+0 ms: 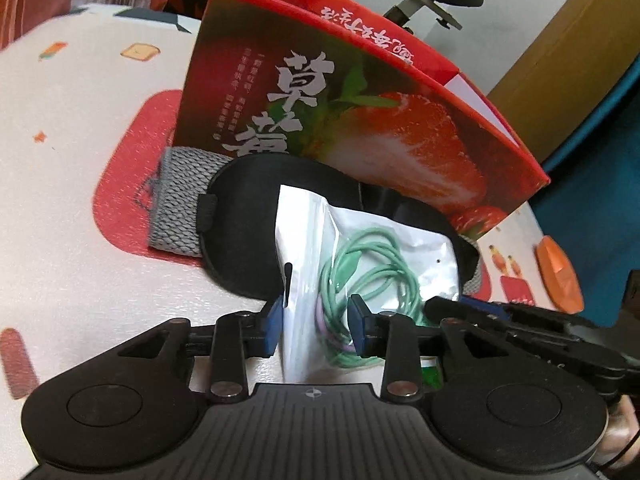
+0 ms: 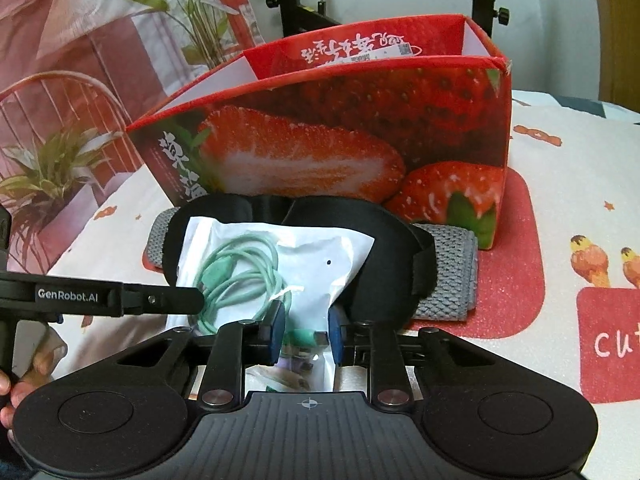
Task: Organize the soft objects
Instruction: 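Lift the cable bag with both grippers and carry it over the red box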
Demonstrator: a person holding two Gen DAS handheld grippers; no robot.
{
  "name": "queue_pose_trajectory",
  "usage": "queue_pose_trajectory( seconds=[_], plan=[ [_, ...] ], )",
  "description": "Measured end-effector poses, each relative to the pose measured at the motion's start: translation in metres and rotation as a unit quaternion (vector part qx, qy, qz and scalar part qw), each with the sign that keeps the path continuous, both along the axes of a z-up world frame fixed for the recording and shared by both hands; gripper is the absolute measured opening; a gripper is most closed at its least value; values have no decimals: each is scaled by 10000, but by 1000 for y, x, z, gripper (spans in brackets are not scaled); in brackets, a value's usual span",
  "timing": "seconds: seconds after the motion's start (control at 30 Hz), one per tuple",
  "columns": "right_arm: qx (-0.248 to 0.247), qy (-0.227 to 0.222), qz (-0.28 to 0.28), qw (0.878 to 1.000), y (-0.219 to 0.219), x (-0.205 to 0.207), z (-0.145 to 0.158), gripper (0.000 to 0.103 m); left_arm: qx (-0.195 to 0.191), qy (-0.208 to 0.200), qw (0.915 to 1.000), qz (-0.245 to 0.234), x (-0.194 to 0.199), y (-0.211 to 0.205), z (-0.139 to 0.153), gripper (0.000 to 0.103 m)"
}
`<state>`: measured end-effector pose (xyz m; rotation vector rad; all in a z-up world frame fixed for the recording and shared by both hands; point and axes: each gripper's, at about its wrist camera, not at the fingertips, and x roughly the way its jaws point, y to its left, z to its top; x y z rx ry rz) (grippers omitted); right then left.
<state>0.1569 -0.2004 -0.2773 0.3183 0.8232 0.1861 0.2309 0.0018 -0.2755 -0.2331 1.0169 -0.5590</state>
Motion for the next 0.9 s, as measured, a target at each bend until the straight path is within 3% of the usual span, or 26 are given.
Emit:
queue_pose_trajectory(
  seconds=[0.13, 0.17, 0.2, 0.4, 0.9],
  plan=[
    [61, 28, -33, 10000, -1, 0, -3, 22, -82, 16, 10000, -43, 0, -2, -1, 36],
    [75, 34, -45, 10000, -1, 1, -3, 22, -71, 26, 9999, -72, 0, -4, 0, 32],
    [74, 40, -50, 10000, -1, 1, -3, 22, -89, 12, 9999, -114, -2, -5, 1, 22],
    [131, -43, -116, 9998, -2, -2, 3, 20, -221, -38, 9997, -86, -10, 0, 9, 18],
    [-155, -1178, 2, 9929, -3, -16, 64, 20, -334, -1184, 9922, -186, -23, -2, 84, 19]
  ],
)
